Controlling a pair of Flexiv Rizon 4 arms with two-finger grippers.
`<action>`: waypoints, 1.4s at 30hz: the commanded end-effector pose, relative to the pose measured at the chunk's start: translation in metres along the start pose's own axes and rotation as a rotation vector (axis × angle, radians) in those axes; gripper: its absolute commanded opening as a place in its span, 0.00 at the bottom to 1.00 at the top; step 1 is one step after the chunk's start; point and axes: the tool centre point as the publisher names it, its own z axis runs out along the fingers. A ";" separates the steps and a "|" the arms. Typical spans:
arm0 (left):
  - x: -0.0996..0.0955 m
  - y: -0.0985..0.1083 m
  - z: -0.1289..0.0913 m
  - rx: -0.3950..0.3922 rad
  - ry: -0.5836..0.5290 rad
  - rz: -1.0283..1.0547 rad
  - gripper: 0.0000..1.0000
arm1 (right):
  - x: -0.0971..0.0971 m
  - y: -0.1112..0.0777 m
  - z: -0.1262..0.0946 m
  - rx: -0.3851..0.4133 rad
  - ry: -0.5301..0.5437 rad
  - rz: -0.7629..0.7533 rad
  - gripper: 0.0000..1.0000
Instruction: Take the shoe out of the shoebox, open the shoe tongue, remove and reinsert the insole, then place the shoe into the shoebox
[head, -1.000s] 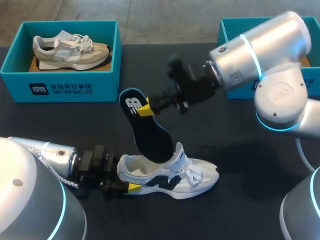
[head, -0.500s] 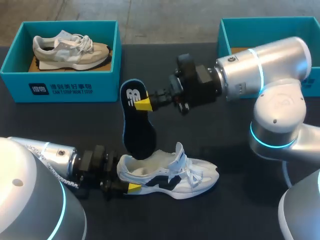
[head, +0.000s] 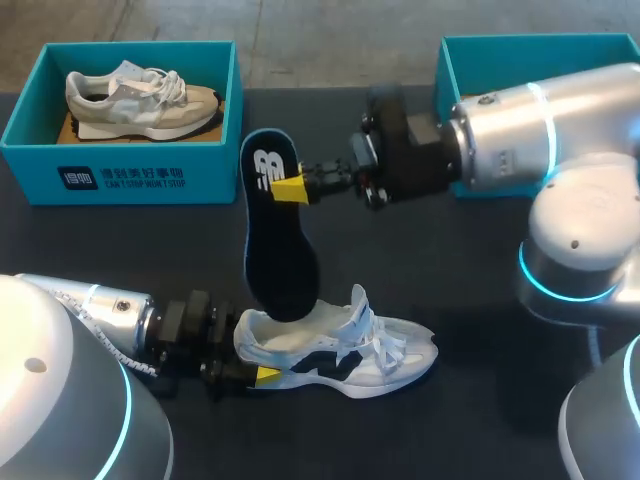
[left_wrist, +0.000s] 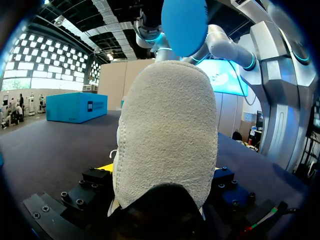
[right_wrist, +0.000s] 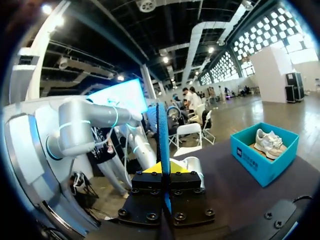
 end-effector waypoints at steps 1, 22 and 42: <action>0.000 0.001 0.001 0.000 -0.001 0.000 0.00 | 0.024 0.011 -0.042 0.064 -0.051 0.068 0.00; 0.000 0.001 0.001 0.000 -0.001 0.000 0.00 | 0.032 0.021 -0.068 0.066 -0.089 0.085 0.00; 0.000 0.001 0.001 0.000 -0.001 0.000 0.00 | 0.080 0.056 -0.162 -0.023 -0.184 0.243 0.00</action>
